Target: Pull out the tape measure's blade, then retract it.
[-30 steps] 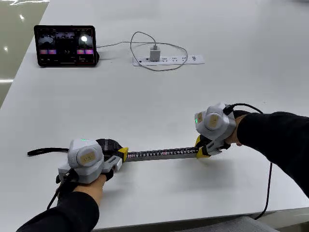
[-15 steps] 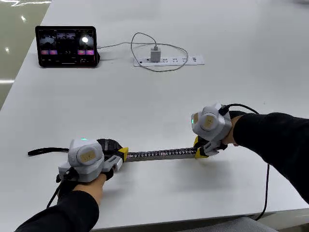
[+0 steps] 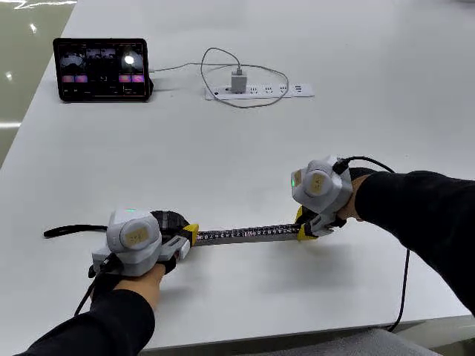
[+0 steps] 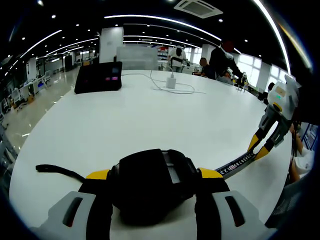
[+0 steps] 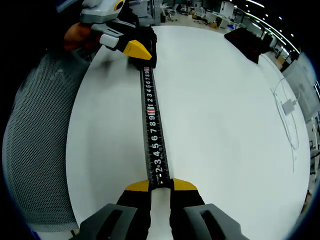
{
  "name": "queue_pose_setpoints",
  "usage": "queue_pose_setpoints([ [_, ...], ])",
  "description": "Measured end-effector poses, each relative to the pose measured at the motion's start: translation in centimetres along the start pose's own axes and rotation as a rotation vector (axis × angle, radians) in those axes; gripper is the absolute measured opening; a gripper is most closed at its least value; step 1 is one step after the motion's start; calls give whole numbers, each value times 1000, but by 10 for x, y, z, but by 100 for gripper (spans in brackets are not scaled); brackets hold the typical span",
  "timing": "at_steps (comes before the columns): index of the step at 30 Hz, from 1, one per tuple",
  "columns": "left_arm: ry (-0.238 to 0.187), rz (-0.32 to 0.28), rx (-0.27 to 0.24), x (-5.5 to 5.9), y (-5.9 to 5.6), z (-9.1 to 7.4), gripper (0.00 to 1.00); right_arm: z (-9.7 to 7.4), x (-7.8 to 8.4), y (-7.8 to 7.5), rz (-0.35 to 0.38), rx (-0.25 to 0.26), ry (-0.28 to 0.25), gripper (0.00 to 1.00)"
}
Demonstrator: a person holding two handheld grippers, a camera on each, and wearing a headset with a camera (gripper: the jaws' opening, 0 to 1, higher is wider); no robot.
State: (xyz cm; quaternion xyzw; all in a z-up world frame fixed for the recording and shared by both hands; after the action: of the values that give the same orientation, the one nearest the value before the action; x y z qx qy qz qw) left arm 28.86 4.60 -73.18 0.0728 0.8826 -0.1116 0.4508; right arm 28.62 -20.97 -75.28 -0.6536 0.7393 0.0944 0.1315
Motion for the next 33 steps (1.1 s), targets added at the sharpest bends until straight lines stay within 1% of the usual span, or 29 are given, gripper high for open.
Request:
queue_pose_setpoints([
  [12, 10, 2, 1, 0, 1, 1, 63, 3, -6, 1, -2, -1, -6, 10],
  [15, 11, 2, 0, 1, 1, 1, 63, 3, -8, 1, 7, -2, -8, 10],
  [33, 14, 2, 1, 1, 1, 1, 63, 8, -17, 1, -8, -12, -9, 10],
])
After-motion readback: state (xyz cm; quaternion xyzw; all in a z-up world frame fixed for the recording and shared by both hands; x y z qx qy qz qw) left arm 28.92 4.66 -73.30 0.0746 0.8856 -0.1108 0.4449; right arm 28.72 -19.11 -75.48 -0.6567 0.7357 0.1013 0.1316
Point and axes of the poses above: the centre of the closed fingertips' face, and the gripper's own axes: z roughly forward along the fingers, y roughly to its left, x roughly out of its underside, the point moved 3 cm from there along -z, roughly backward along the fingers, and after that the axes turned 4 degrees about x, right-handed, at the moved point
